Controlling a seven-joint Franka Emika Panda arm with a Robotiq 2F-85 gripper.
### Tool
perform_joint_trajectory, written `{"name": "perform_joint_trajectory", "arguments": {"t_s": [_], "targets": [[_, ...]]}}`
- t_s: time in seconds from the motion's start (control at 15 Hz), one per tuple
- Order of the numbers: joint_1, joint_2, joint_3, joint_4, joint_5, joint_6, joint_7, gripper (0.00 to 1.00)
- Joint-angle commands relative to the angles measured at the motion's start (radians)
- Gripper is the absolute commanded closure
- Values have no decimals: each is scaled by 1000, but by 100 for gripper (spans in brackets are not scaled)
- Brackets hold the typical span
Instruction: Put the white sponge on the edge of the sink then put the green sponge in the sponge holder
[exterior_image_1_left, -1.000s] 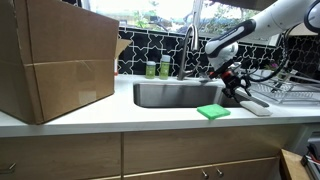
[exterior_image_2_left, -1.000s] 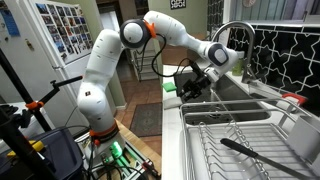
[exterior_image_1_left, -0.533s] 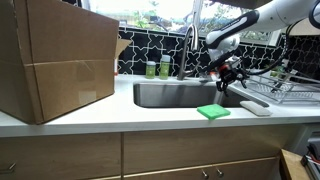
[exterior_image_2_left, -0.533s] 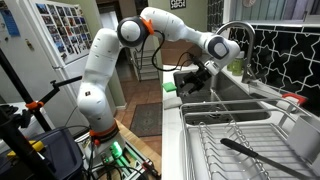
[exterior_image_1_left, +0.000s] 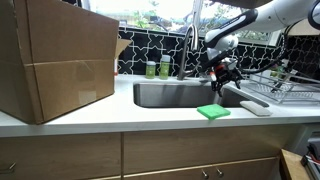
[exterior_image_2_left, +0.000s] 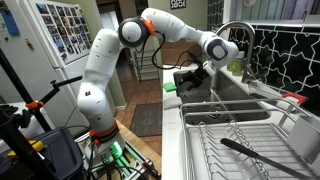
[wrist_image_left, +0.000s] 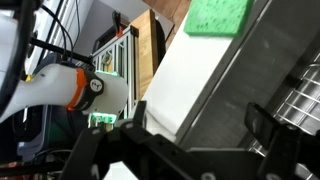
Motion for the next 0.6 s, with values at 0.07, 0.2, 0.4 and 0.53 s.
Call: {"name": "perform_joint_trajectory", "arguments": {"t_s": [0.07,0.2,0.4,0.53], "targets": [[-15,35,30,-10,180,14,76,0],[-2,49,38,-18,226,22,118,0],[19,72,47,-22,235,45,150,0],[28,89,55,-22,241,59,165,0]]}}
